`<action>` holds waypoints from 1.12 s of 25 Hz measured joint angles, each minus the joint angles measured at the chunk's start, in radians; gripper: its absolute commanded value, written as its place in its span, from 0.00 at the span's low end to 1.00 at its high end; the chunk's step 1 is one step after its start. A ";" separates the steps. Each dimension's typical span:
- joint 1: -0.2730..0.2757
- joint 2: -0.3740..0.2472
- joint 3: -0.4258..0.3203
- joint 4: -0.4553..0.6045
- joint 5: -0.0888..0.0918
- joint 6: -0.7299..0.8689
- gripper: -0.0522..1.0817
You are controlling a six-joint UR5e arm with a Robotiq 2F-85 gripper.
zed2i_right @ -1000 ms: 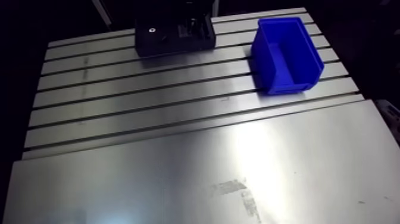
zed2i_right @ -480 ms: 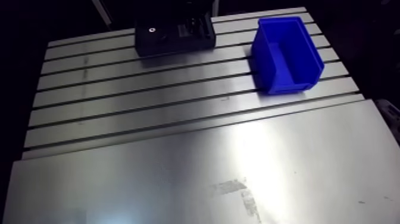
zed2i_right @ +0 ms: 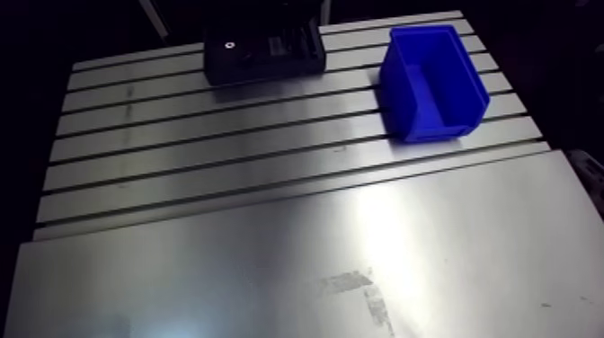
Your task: Pick up the M10 bolt from the tray and put it into the blue bin.
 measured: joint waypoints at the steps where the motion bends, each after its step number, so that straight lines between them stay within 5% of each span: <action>1: 0.000 0.000 0.000 0.000 0.000 0.000 0.79; 17: 0.005 -0.014 0.003 0.006 0.001 -0.009 0.90; 28: 0.022 -0.151 0.025 0.076 -0.002 -0.018 0.94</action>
